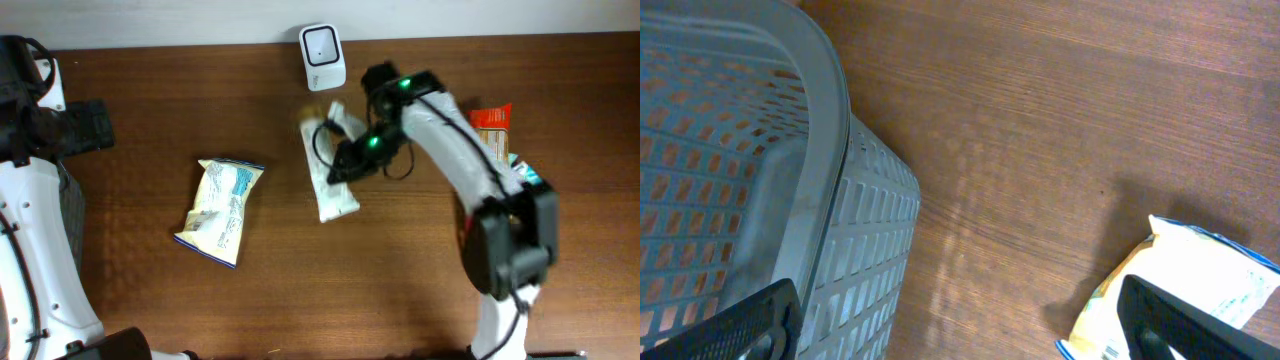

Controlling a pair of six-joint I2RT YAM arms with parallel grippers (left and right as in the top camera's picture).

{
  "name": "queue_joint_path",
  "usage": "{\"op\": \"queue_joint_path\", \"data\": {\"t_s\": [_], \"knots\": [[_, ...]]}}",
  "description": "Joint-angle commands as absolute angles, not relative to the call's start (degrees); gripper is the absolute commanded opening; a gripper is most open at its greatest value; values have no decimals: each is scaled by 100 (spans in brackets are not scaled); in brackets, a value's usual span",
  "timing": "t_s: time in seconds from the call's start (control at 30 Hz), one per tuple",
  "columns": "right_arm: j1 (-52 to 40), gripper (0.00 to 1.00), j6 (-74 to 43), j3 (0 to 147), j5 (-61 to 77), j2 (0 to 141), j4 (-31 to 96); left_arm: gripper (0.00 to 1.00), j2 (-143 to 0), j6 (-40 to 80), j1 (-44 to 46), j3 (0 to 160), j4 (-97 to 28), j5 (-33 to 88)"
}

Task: Scan the item barcode
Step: 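Raise the white tube bottle to the scanner and hold it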

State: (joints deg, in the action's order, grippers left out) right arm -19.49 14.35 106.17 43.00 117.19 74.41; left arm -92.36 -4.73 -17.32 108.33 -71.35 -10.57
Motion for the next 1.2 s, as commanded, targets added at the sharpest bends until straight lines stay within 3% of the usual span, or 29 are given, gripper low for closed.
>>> {"op": "queue_joint_path", "data": {"t_s": [0.0,0.23,0.37,0.5,0.63,0.8,0.9,1.17], "knots": [[-1791,4,1721,11010,4755,10698,7454,99,-9168,-475,-1743,10868,-7131,-1076],[-1800,4,1605,11017,4265,10112,7054,99,-9168,-475,-1743,10868,-7131,-1076],[-1817,4,644,11015,1979,10263,5813,99,-9168,-475,-1743,10868,-7131,-1076],[-1846,4,558,11015,414,10914,4003,99,-9168,-475,-1743,10868,-7131,-1076],[-1914,4,1559,11015,-1450,11922,1723,99,-9168,-475,-1743,10868,-7131,-1076],[-2032,4,3131,11015,-2714,13115,71,99,-9168,-475,-1743,10868,-7131,-1076],[-2102,4,3730,11015,-2989,13587,-237,99,-9168,-475,-1743,10868,-7131,-1076],[-2329,4,3730,11015,-3280,13815,-263,99,-9168,-475,-1743,10868,-7131,-1076]]}}
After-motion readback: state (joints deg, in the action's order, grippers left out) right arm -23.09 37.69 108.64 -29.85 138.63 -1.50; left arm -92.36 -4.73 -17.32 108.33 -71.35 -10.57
